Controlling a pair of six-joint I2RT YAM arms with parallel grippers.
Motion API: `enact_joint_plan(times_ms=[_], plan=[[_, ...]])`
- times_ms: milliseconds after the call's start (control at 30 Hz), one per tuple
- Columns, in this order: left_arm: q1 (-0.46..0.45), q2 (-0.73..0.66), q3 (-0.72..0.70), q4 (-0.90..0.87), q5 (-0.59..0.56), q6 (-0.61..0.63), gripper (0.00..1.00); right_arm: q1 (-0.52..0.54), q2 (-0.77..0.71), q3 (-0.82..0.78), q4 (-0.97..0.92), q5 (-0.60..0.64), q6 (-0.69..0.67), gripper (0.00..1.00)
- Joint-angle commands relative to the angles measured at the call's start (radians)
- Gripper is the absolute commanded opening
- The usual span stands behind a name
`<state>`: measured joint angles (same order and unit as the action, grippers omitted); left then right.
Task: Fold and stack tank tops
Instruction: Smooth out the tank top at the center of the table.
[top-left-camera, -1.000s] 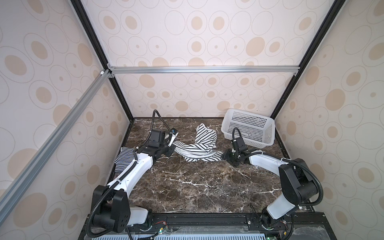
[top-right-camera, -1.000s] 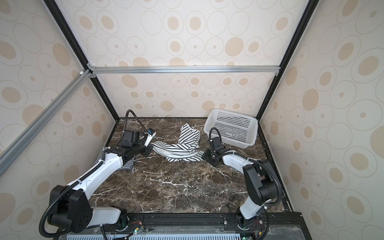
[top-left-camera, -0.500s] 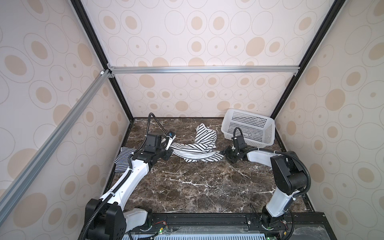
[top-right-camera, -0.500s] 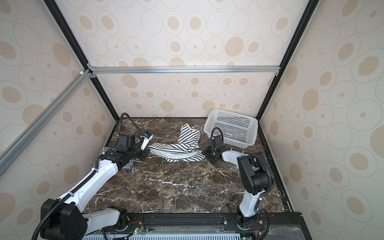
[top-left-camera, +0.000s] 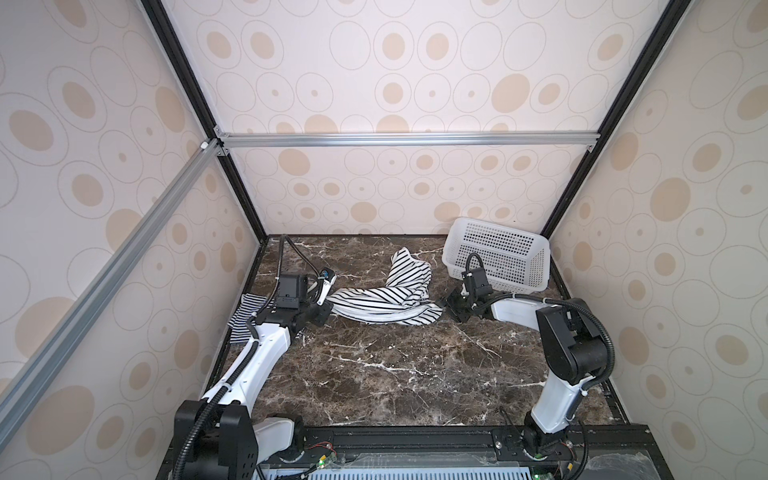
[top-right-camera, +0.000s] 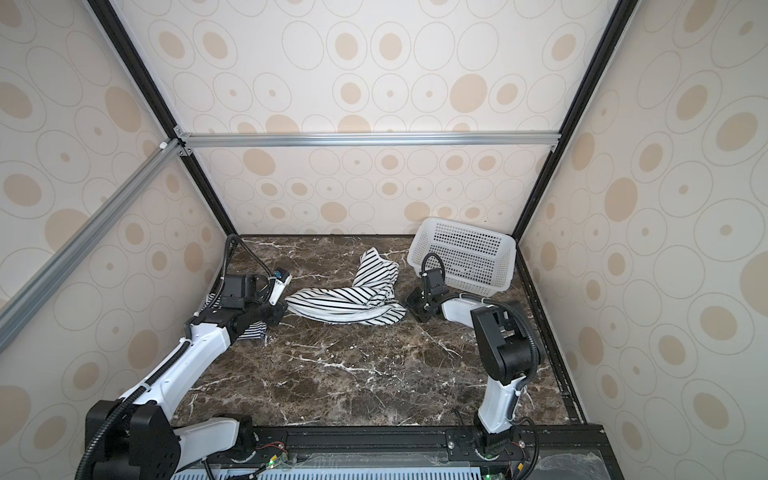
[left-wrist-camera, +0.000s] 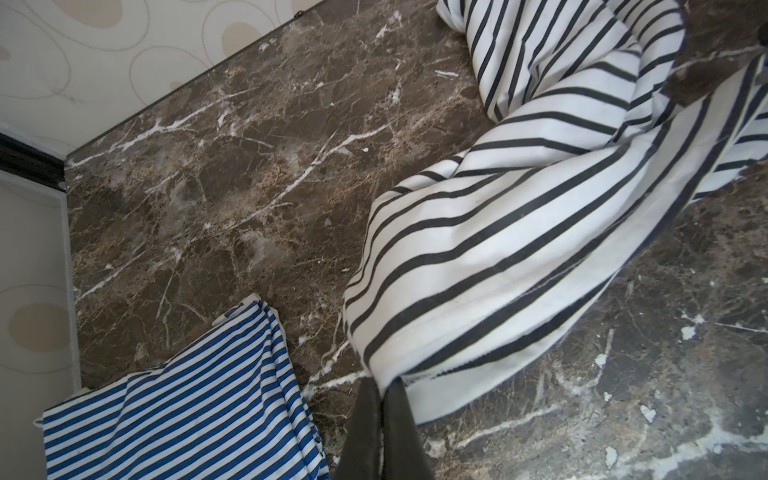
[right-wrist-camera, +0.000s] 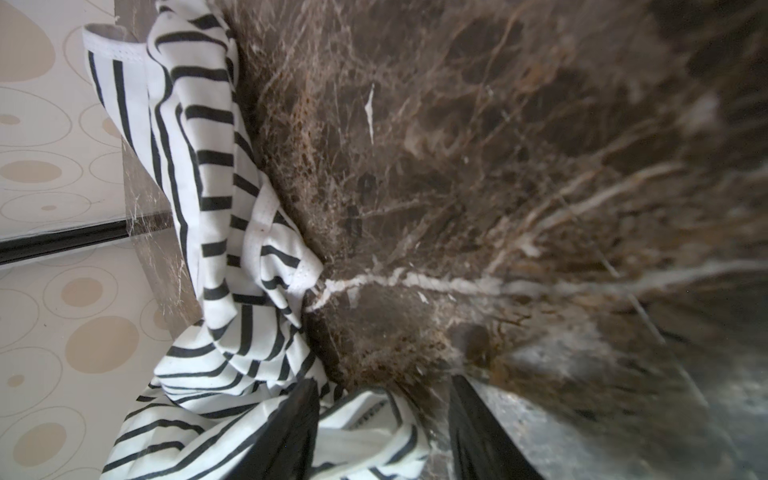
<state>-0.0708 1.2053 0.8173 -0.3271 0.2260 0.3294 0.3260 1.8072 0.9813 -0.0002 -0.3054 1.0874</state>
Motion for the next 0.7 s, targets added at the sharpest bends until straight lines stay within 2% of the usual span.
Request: enact_joint_plan(times_ms=[0, 333, 667], plan=[[0.035, 0.002, -0.018, 0.022, 0.035, 0.039, 0.0, 0.001, -0.043, -0.01, -0.033, -0.003, -0.014, 0.52], [0.081, 0.035, -0.071, 0.056, 0.06, 0.051, 0.0, 0.055, 0.011, 0.004, -0.05, -0.046, -0.059, 0.46], [0.108, 0.053, -0.097, 0.075, 0.061, 0.06, 0.0, 0.105, -0.076, 0.002, -0.164, 0.025, -0.103, 0.37]])
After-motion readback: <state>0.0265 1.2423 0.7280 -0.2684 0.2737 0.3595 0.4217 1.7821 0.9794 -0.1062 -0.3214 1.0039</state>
